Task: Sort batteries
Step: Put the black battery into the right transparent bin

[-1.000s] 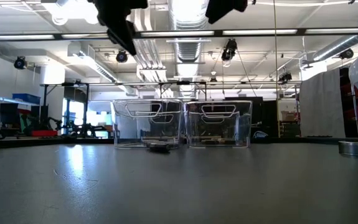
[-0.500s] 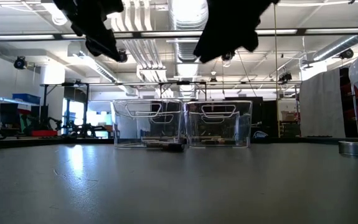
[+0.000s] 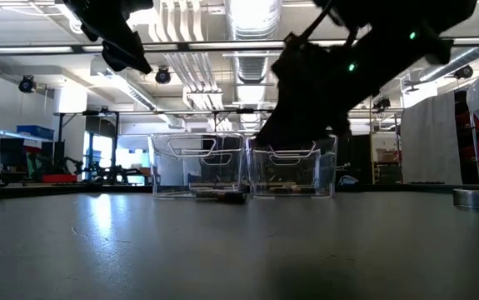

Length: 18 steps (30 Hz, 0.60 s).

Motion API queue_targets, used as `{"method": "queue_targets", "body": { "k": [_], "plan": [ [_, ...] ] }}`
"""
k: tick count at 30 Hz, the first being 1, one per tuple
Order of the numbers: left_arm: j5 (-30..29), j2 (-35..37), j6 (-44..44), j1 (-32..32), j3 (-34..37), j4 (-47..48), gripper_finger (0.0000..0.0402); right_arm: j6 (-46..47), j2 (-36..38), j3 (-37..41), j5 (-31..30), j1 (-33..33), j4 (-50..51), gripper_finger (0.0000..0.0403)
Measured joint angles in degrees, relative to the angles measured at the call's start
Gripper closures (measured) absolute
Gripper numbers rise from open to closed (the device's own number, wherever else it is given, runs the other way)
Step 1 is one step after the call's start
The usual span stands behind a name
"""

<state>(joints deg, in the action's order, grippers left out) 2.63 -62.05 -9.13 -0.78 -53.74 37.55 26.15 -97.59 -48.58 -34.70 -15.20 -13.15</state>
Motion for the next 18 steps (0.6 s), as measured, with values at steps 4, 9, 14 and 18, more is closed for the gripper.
{"method": "queue_targets", "body": {
  "k": [4,9,14,18],
  "plan": [
    [0.0,0.3,-0.6,0.0,0.0,0.8,0.0246,-0.3,-6.9,-1.0,0.0,2.5,-6.8,0.0147],
    [0.4,0.6,-1.9,0.0,0.0,3.5,0.0246,0.3,-12.6,-5.2,0.0,4.8,-7.4,0.0141],
    [0.5,0.6,-2.6,0.0,0.0,4.1,0.0246,0.4,-16.3,-9.1,0.2,7.0,-7.2,0.0154],
    [0.6,0.7,-3.7,0.0,0.0,4.1,0.0246,0.8,-19.0,-11.0,0.2,8.2,-6.8,0.0170]
  ]
}}
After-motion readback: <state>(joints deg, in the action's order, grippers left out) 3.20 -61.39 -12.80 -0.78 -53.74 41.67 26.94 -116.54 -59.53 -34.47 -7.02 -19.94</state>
